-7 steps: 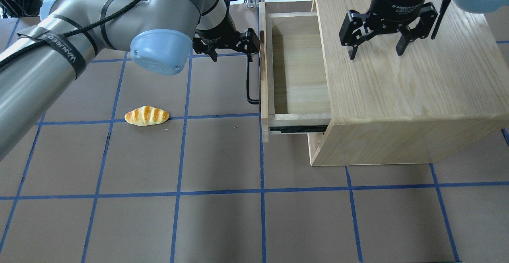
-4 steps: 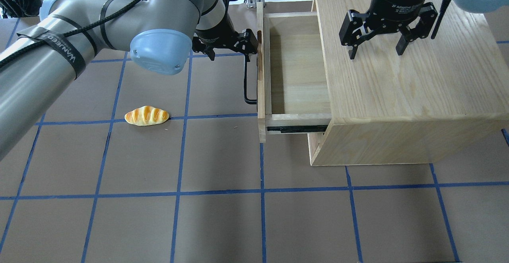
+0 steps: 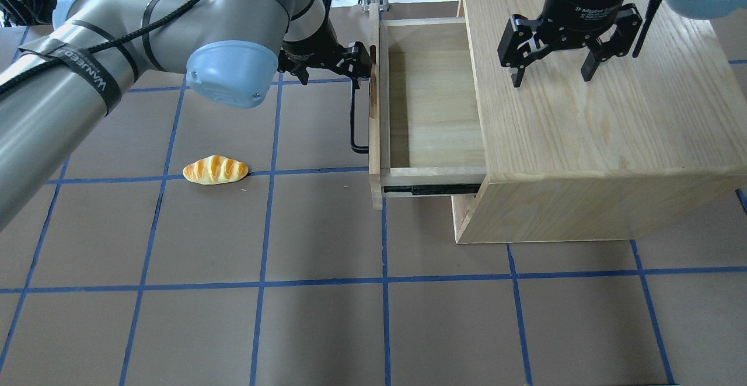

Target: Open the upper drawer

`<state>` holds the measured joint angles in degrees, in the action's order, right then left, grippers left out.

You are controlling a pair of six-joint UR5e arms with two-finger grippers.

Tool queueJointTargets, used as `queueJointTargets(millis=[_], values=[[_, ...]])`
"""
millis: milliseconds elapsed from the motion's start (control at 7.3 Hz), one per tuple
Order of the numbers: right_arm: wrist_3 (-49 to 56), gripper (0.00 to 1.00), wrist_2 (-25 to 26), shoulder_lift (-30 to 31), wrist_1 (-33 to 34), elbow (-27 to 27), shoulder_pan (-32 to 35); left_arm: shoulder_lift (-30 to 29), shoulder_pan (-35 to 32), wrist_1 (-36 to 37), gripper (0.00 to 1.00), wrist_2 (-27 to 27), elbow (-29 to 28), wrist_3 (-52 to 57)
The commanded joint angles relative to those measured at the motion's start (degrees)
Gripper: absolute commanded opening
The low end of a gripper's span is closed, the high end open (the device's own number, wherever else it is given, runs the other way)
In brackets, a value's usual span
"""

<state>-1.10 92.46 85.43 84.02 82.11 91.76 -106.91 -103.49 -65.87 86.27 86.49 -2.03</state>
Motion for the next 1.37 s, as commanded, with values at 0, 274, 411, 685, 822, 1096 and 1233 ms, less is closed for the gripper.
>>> queueJointTargets(millis=[0,274,411,685,822,1096,1233], values=[[0.05,1.00,0.00,0.00,0.00,-0.02,0.00,0.03,0.40,0.12,1.00,0.13,0.00,1.77],[-0.04,1.00,0.00,0.00,0.00,-0.02,0.00,1.87,0.40,-1.36,1.00,0.13,-0.18,1.51],[-0.04,1.00,0.00,0.00,0.00,-0.02,0.00,3.10,0.31,-3.72,1.00,0.30,-0.96,1.07],[0.05,1.00,0.00,0.00,0.00,-0.02,0.00,5.82,1.53,-9.25,1.00,1.71,-3.16,0.89],[0.05,1.00,0.00,0.00,0.00,-0.02,0.00,7.84,4.41,-14.50,1.00,1.89,-3.43,0.89],[0.05,1.00,0.00,0.00,0.00,-0.02,0.00,12.14,9.60,-22.25,1.00,5.65,-3.26,0.98],[-0.04,1.00,0.00,0.00,0.00,0.06,0.00,13.90,11.45,-24.72,1.00,5.93,-2.47,1.59]])
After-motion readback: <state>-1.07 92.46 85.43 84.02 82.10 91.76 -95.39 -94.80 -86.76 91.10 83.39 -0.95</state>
